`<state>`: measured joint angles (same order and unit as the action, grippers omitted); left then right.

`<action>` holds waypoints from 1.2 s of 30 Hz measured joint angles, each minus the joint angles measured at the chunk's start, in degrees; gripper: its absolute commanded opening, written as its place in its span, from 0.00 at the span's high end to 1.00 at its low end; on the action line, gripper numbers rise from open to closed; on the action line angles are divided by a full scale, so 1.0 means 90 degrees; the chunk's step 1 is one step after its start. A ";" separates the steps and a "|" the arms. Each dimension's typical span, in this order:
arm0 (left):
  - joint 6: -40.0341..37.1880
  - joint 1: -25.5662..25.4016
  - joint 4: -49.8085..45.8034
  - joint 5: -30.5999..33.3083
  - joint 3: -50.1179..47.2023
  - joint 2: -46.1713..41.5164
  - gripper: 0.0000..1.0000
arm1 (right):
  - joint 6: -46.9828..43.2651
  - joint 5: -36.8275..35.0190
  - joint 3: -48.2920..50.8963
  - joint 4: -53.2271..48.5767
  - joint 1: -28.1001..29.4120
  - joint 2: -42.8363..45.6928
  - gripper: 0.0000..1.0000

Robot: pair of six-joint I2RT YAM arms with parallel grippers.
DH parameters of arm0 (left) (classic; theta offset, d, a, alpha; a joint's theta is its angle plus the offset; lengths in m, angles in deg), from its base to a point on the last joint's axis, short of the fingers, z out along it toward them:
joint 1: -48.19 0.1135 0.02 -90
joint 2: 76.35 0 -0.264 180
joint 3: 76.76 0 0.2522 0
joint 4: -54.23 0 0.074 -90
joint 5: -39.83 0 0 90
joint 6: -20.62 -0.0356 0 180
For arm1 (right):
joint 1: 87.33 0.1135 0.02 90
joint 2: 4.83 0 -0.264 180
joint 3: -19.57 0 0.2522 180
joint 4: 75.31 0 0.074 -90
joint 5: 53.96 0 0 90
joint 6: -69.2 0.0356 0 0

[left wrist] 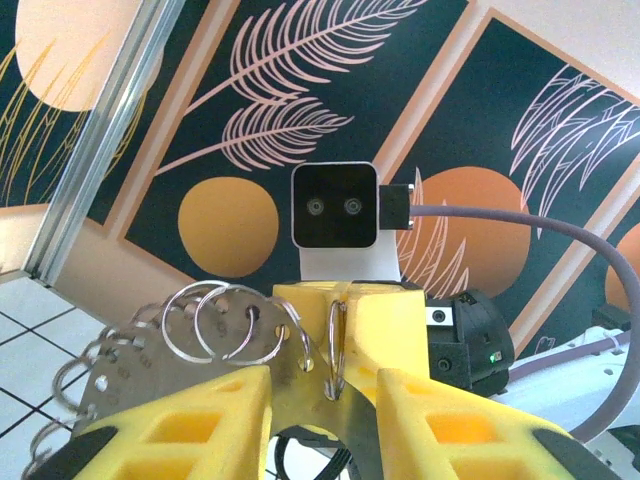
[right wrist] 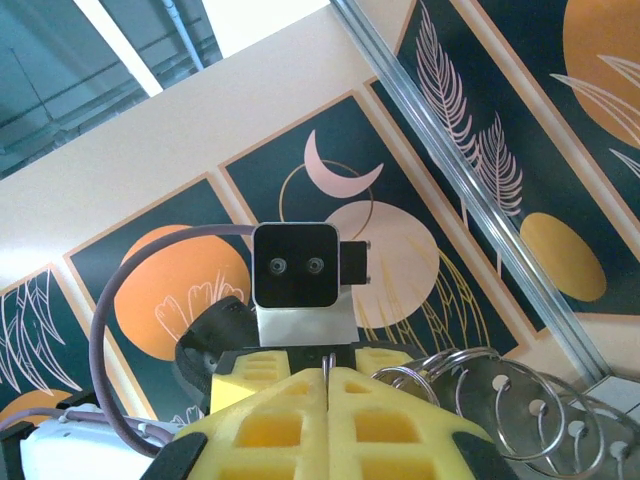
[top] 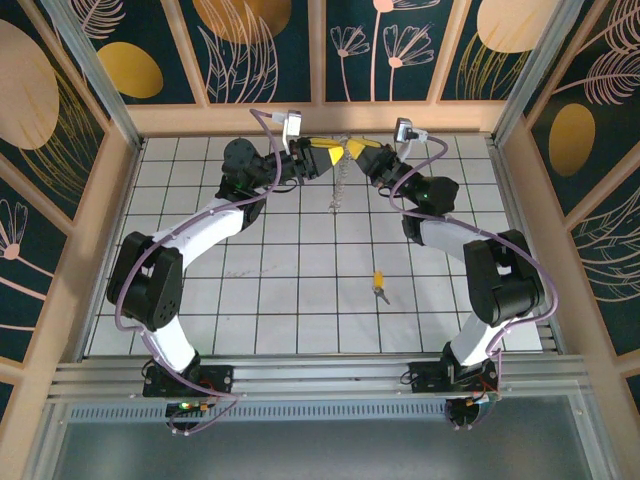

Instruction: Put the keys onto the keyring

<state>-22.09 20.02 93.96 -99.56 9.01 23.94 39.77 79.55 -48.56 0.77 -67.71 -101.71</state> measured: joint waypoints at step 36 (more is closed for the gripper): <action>0.0187 -0.0039 0.0350 0.0041 -0.0056 0.0066 0.80 | 0.0000 -0.0027 -0.0002 0.0022 0.0039 -0.0083 1.00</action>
<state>-20.41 19.67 97.11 -99.19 8.51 24.53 39.77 79.31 -48.59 0.97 -67.36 -102.45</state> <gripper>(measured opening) 0.201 0.046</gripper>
